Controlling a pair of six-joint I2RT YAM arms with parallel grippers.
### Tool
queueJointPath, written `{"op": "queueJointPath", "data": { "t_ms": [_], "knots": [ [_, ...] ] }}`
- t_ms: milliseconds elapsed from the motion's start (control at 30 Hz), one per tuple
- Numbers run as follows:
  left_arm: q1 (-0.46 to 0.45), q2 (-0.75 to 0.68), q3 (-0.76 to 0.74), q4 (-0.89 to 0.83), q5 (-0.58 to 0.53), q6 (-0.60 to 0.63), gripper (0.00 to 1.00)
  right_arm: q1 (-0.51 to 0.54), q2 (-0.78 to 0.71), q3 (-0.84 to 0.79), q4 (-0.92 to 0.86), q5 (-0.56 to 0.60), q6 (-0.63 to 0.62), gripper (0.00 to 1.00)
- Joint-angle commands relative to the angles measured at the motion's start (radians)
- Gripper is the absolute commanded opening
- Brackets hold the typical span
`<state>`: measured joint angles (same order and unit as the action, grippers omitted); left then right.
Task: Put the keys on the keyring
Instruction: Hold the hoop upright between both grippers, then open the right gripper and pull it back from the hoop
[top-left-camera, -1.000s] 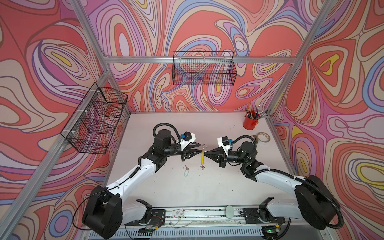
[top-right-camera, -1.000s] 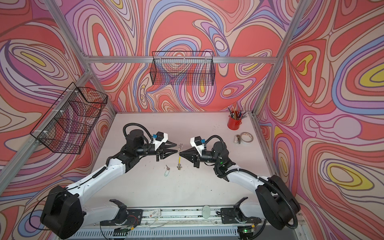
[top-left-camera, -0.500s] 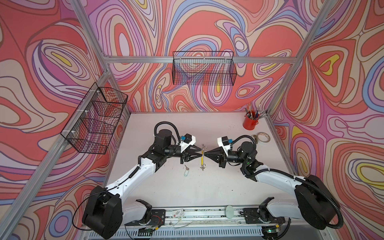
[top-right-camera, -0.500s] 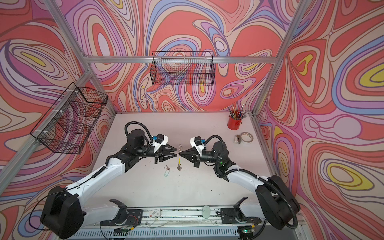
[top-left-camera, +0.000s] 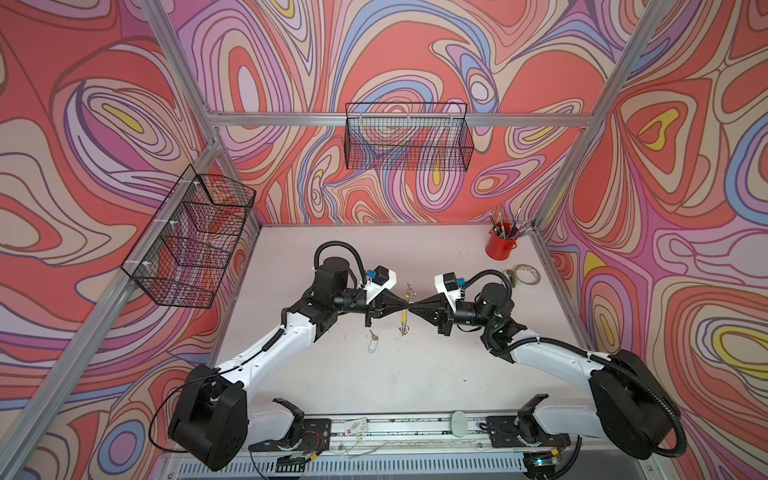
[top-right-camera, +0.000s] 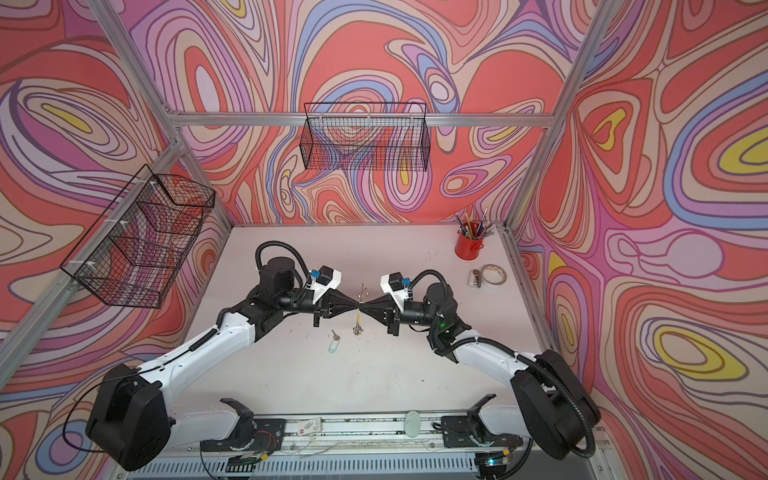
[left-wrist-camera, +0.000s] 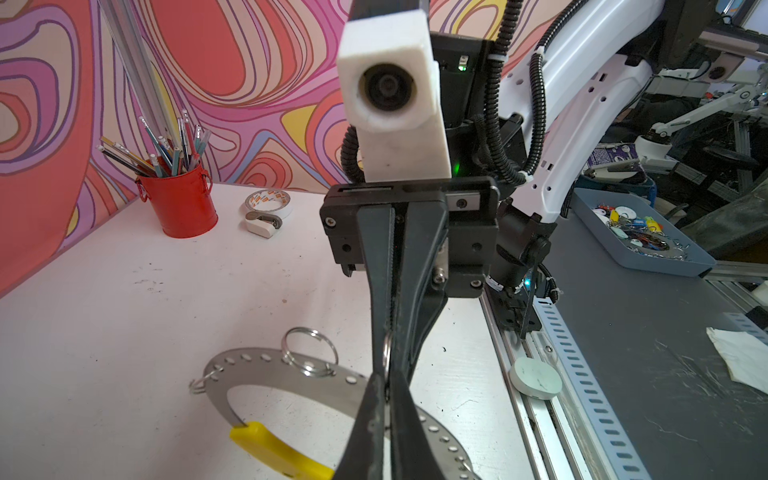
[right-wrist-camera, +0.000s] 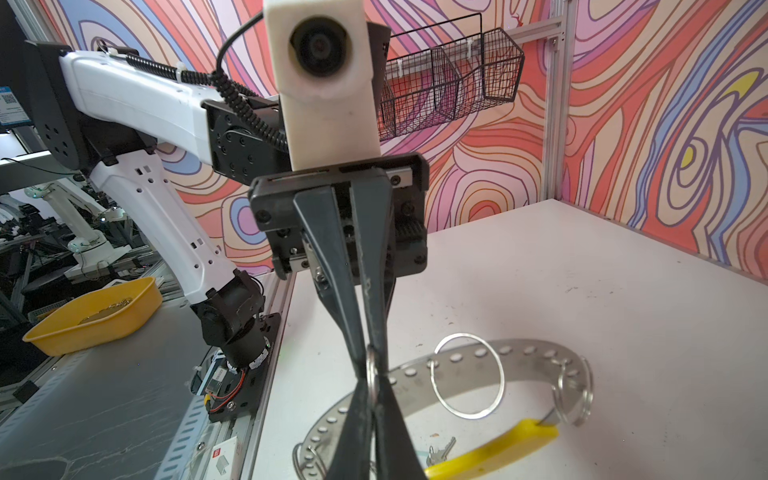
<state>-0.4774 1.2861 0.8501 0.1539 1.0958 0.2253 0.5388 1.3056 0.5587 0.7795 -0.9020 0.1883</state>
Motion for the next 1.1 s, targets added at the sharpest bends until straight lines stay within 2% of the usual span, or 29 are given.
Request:
{"op": "queueJointPath", "data": {
  "t_ms": [0, 133, 267, 500, 700, 867, 1067],
  "knots": [
    [-0.005, 0.006, 0.029, 0.02, -0.026, -0.016, 0.0, 0.006, 0.012, -0.003, 0.003, -0.004, -0.022, 0.0],
    [-0.005, -0.019, 0.033, 0.005, -0.123, -0.023, 0.0, 0.006, 0.006, -0.002, -0.028, 0.003, -0.038, 0.0],
    [-0.004, -0.053, 0.059, -0.109, -0.164, 0.069, 0.0, 0.006, -0.013, -0.006, -0.072, 0.018, -0.068, 0.0],
    [-0.004, -0.067, 0.135, -0.323, -0.205, 0.241, 0.0, 0.006, -0.037, 0.0, -0.136, 0.041, -0.116, 0.18],
    [-0.004, -0.067, 0.189, -0.433, -0.243, 0.329, 0.0, 0.006, -0.071, -0.017, -0.153, 0.096, -0.139, 0.34],
    [-0.005, -0.06, 0.183, -0.434, -0.273, 0.359, 0.0, 0.006, -0.1, -0.034, -0.165, 0.18, -0.145, 0.43],
    [-0.028, -0.044, 0.138, -0.325, -0.329, 0.373, 0.0, 0.006, -0.124, -0.051, -0.204, 0.396, -0.115, 0.46]
  ]
}}
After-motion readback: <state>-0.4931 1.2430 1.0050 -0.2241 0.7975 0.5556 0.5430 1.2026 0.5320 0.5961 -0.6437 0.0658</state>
